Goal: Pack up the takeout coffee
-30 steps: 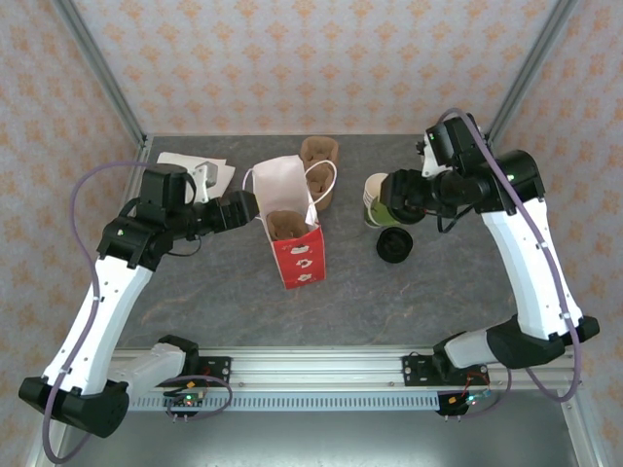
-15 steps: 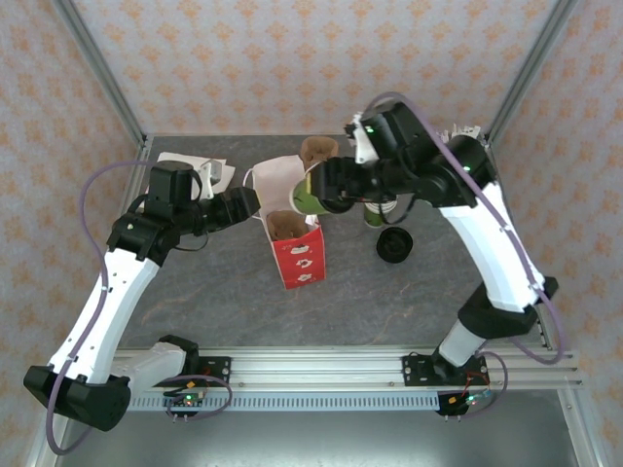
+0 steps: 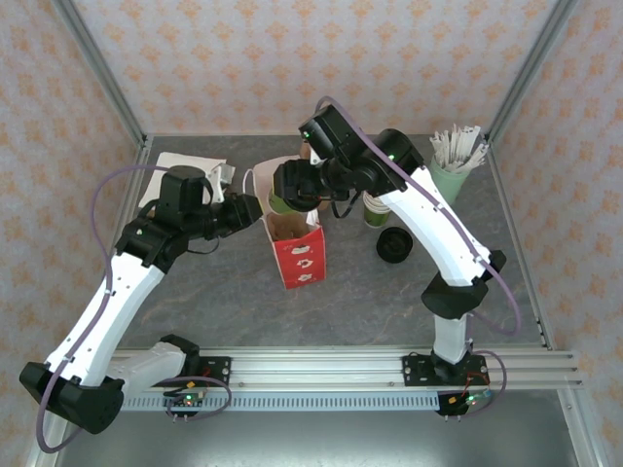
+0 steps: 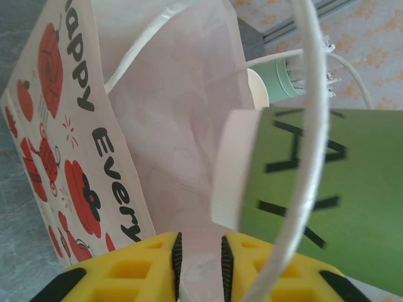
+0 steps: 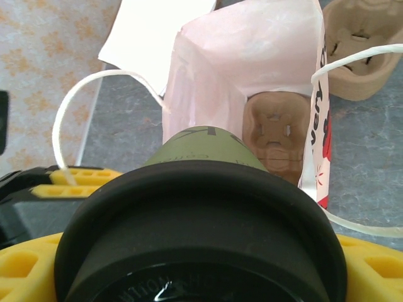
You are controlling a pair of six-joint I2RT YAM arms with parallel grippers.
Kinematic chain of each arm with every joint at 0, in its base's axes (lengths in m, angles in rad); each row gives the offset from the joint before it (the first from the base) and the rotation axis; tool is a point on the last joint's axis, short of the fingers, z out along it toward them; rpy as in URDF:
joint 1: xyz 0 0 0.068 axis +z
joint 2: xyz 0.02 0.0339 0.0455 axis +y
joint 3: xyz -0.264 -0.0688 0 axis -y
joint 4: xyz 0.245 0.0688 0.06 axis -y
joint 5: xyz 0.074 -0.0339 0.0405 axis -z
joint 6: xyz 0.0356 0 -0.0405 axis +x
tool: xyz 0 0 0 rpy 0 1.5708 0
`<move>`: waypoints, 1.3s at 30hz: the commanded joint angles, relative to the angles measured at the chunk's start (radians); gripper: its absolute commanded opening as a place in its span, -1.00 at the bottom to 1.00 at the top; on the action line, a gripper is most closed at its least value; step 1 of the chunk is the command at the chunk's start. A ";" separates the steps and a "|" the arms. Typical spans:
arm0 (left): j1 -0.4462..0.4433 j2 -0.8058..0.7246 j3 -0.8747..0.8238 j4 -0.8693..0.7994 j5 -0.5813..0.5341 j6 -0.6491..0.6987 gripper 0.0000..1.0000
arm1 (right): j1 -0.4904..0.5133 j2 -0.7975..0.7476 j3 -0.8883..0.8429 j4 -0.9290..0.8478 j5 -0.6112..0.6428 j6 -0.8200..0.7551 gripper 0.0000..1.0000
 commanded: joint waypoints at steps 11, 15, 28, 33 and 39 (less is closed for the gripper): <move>-0.074 -0.022 0.002 0.060 -0.077 -0.053 -0.73 | 0.024 0.074 -0.016 -0.105 0.089 0.001 0.40; -0.079 -0.035 -0.010 0.061 -0.081 -0.059 -0.73 | 0.026 0.105 -0.029 -0.110 0.082 -0.002 0.40; -0.080 -0.066 -0.033 0.022 -0.096 -0.052 -0.75 | 0.030 0.162 -0.106 -0.148 0.106 -0.007 0.42; -0.081 -0.069 -0.046 0.024 -0.095 -0.055 -0.75 | 0.037 0.171 -0.106 -0.139 0.093 -0.009 0.42; -0.082 -0.069 -0.053 0.035 -0.091 -0.059 -0.77 | 0.046 0.171 0.032 -0.154 0.118 -0.009 0.40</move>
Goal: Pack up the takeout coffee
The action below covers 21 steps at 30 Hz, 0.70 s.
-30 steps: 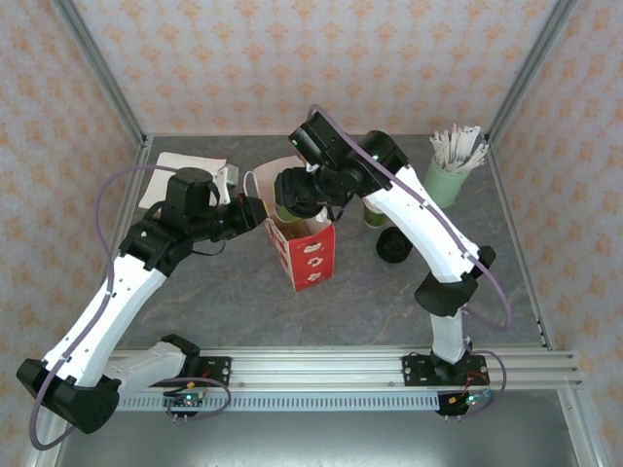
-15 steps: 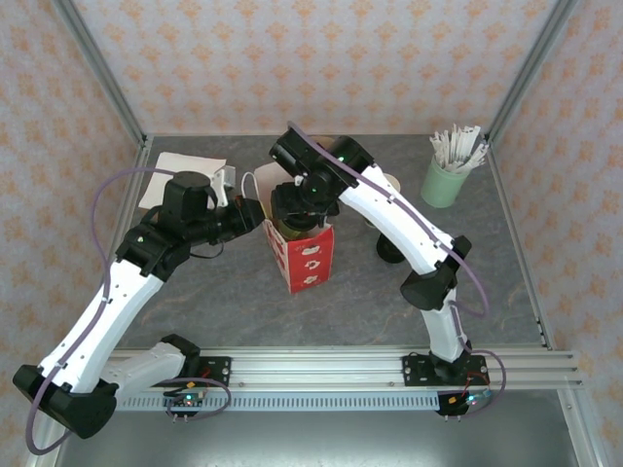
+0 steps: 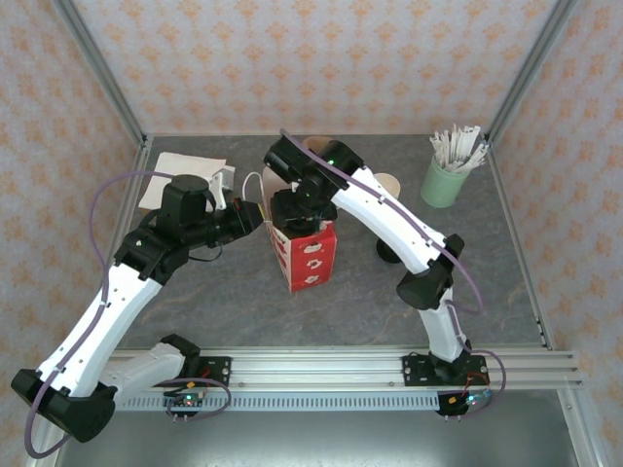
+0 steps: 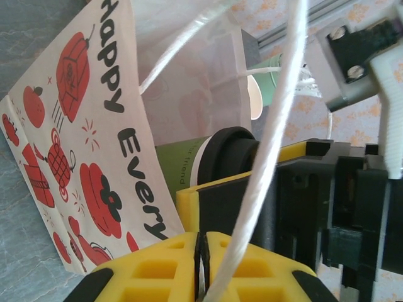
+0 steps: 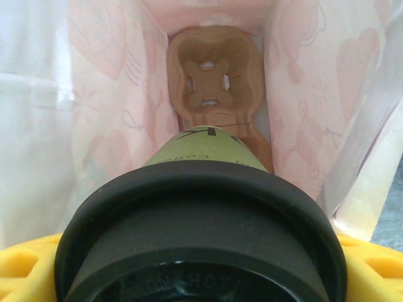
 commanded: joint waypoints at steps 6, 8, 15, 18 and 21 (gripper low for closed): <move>-0.015 -0.014 -0.026 0.025 -0.008 -0.028 -0.81 | 0.013 -0.019 0.112 0.008 0.004 0.010 0.36; -0.019 -0.019 -0.032 0.033 -0.010 -0.036 -0.82 | 0.015 -0.016 0.108 0.021 0.014 0.014 0.36; -0.026 -0.041 -0.047 0.037 -0.020 -0.052 -0.85 | 0.016 0.026 0.124 0.082 0.058 0.020 0.35; -0.025 -0.049 -0.052 0.042 -0.024 -0.060 -0.85 | 0.015 0.054 0.136 0.085 0.051 0.022 0.35; -0.027 -0.050 -0.058 0.048 -0.021 -0.064 -0.85 | 0.015 0.072 0.138 0.097 0.063 0.024 0.35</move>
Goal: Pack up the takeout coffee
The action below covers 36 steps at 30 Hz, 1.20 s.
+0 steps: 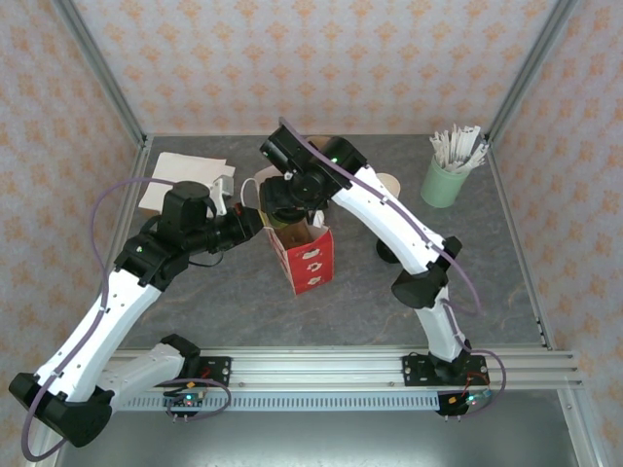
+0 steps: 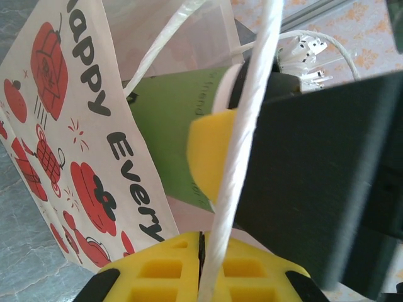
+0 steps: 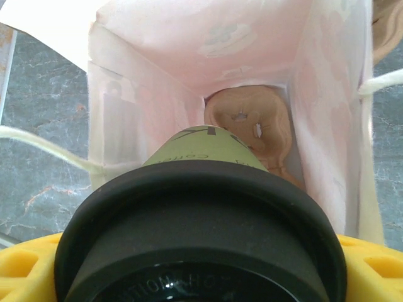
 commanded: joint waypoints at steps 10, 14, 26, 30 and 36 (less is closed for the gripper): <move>-0.009 -0.022 -0.012 0.012 -0.039 -0.010 -0.85 | 0.012 0.049 0.007 -0.079 0.102 -0.002 0.35; -0.009 -0.021 -0.008 -0.006 -0.054 -0.001 -0.85 | 0.016 0.021 -0.030 -0.120 0.128 -0.008 0.35; -0.009 -0.012 -0.006 -0.009 -0.058 -0.002 -0.86 | 0.021 0.028 -0.036 -0.260 0.156 -0.014 0.36; -0.007 -0.007 -0.004 0.004 -0.052 -0.006 -0.86 | 0.021 0.028 -0.027 -0.301 0.201 -0.017 0.36; -0.009 -0.001 0.003 0.021 -0.032 -0.012 -0.86 | 0.020 0.030 -0.002 -0.327 0.245 -0.029 0.36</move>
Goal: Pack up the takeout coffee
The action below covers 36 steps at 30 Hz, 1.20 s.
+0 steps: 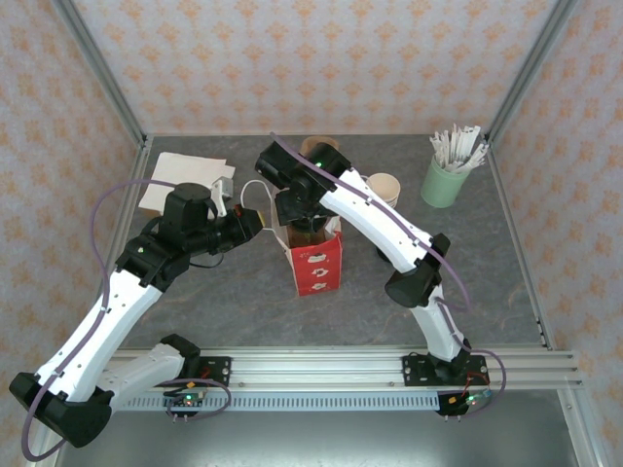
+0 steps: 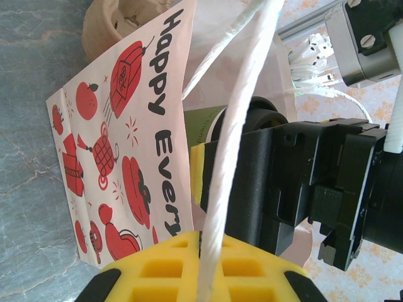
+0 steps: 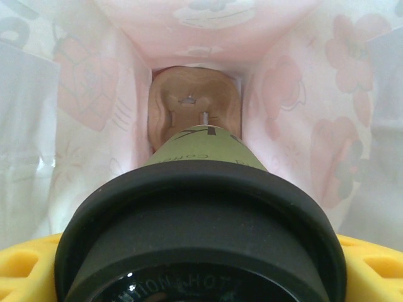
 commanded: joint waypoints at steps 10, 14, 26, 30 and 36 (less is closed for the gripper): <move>-0.029 0.008 0.054 0.034 0.000 -0.026 -0.87 | 0.006 -0.016 -0.013 -0.172 0.056 -0.015 0.36; -0.041 0.016 0.061 0.037 -0.007 -0.030 -0.87 | 0.006 -0.024 -0.062 -0.172 0.039 -0.013 0.36; -0.057 0.013 0.051 0.025 -0.027 -0.027 -0.88 | 0.005 -0.053 -0.103 -0.150 0.037 -0.003 0.37; -0.061 0.016 0.047 0.039 -0.017 -0.030 -0.88 | -0.009 -0.091 -0.073 -0.078 0.051 -0.004 0.36; -0.079 0.022 0.044 0.057 -0.010 -0.037 -0.88 | -0.042 -0.102 -0.050 0.039 0.033 -0.015 0.33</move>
